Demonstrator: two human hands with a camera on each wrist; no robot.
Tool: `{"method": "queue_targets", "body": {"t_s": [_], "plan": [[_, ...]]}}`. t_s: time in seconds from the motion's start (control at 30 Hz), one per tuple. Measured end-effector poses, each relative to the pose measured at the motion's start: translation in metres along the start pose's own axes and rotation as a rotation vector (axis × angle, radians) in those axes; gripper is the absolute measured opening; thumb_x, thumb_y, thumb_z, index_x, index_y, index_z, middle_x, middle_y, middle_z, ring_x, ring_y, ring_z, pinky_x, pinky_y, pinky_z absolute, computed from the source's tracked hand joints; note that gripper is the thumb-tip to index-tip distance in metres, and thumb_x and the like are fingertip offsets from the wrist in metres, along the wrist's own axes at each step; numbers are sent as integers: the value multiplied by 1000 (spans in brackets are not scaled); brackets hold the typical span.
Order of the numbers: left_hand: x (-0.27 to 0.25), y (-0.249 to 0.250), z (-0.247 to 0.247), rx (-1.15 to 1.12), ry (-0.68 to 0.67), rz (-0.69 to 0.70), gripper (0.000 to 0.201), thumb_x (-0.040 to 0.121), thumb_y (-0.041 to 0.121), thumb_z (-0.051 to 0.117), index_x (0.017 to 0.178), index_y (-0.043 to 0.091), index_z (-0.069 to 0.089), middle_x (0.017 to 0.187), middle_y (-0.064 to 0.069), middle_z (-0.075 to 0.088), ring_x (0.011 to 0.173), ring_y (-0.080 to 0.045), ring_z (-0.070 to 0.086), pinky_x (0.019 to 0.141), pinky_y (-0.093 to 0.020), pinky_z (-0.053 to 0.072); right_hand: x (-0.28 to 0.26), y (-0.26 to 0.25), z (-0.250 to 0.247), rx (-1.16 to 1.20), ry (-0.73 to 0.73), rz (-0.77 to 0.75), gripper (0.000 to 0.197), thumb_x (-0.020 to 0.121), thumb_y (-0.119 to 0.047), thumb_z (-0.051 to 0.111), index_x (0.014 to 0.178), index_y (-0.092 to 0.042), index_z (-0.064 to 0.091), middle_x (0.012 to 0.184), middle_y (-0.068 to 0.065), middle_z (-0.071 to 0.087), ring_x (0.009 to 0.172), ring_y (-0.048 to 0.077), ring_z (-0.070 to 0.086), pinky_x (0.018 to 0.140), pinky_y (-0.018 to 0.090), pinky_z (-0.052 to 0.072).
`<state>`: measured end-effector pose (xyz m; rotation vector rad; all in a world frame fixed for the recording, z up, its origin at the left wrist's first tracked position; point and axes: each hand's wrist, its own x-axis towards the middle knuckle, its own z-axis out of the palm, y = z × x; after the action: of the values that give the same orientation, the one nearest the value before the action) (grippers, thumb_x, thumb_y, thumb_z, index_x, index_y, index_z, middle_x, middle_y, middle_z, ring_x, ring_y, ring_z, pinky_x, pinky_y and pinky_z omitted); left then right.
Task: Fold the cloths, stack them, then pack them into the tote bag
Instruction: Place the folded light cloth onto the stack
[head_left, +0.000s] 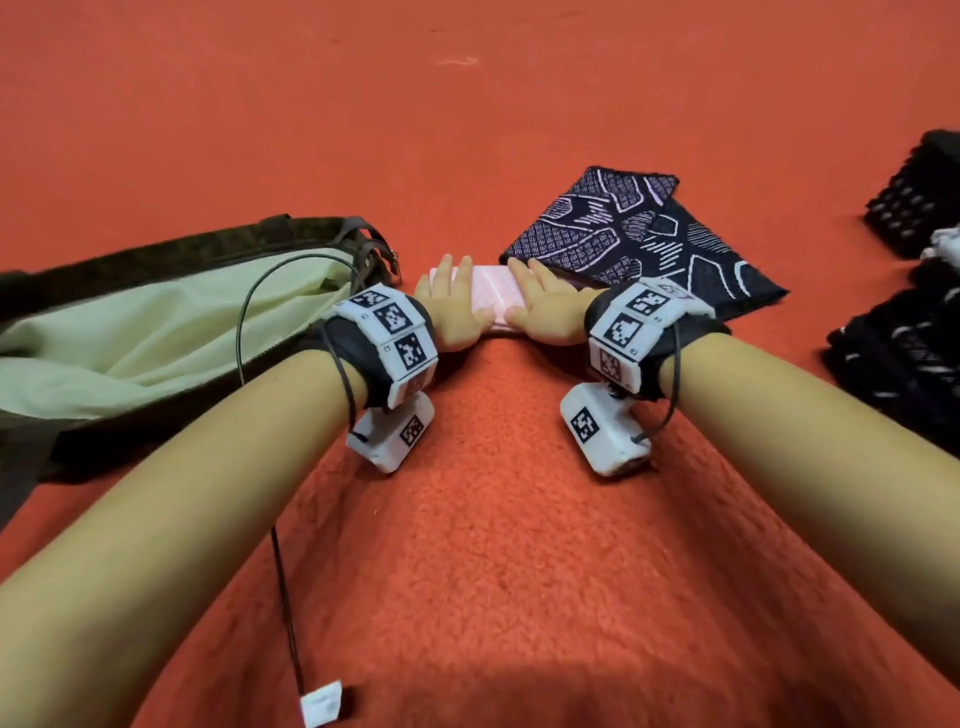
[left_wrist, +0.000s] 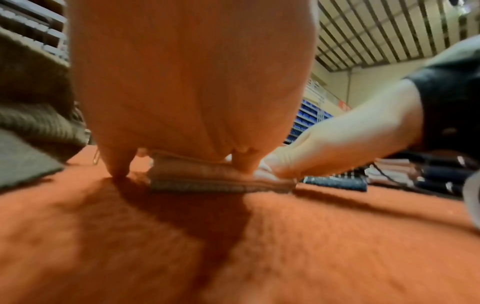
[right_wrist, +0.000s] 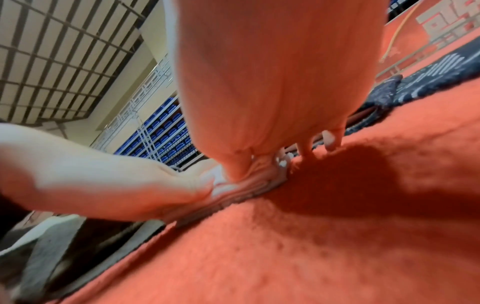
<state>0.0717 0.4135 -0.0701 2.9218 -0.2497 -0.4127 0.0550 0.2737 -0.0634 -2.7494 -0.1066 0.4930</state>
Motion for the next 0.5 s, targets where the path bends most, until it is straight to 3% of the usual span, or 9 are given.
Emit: {"method": "queue_targets", "body": {"t_s": [0.13, 0.23, 0.3, 0.37, 0.43, 0.47, 0.5], "plan": [[-11, 4, -8, 2, -23, -4, 68, 99, 38, 35, 151, 15, -4, 158, -9, -11, 145, -31, -6, 118, -36, -1, -11, -2, -7, 18, 24, -32, 68, 98, -36, 38, 151, -23, -2, 159, 4, -5, 146, 29, 6, 116, 39, 8], [-20, 6, -33, -16, -83, 12, 64, 101, 39, 28, 150, 10, 1, 159, -11, -4, 146, -27, -7, 116, -34, -4, -12, 1, -16, 127, 60, -80, 69, 95, -32, 48, 151, -16, 11, 157, 12, 12, 144, 28, 15, 116, 34, 14], [-27, 11, -51, -63, -93, 80, 55, 103, 32, 21, 150, 6, 10, 158, -10, 6, 146, -21, 0, 115, -30, -4, -12, 1, -21, 178, 78, -92, 67, 94, -32, 51, 149, -14, 19, 153, 14, 22, 141, 27, 24, 115, 33, 20], [-29, 15, -65, -122, -44, 148, 48, 104, 27, 24, 147, 6, 24, 156, -8, 21, 144, -20, 16, 114, -26, 8, -12, 2, -26, 250, 85, -105, 58, 95, -30, 48, 147, -12, 28, 151, 11, 31, 137, 24, 32, 111, 27, 24], [-26, 17, -73, -212, 28, 190, 42, 101, 22, 33, 140, 8, 39, 148, -7, 38, 136, -20, 33, 109, -24, 22, -12, 5, -29, 334, 115, -127, 49, 97, -26, 43, 143, -10, 36, 143, 6, 43, 125, 17, 46, 99, 14, 31], [-23, 19, -75, -245, 49, 208, 39, 100, 19, 37, 136, 8, 45, 144, -7, 44, 132, -19, 39, 105, -22, 26, -13, 7, -31, 382, 135, -131, 45, 98, -24, 41, 141, -9, 39, 132, 4, 49, 107, 10, 55, 85, 4, 35], [-21, 22, -76, -270, 64, 222, 36, 98, 17, 40, 132, 8, 49, 140, -7, 48, 129, -19, 43, 102, -21, 29, -14, 11, -33, 437, 156, -133, 42, 98, -20, 40, 139, -8, 41, 119, 2, 49, 85, 2, 53, 65, -3, 36]]}}
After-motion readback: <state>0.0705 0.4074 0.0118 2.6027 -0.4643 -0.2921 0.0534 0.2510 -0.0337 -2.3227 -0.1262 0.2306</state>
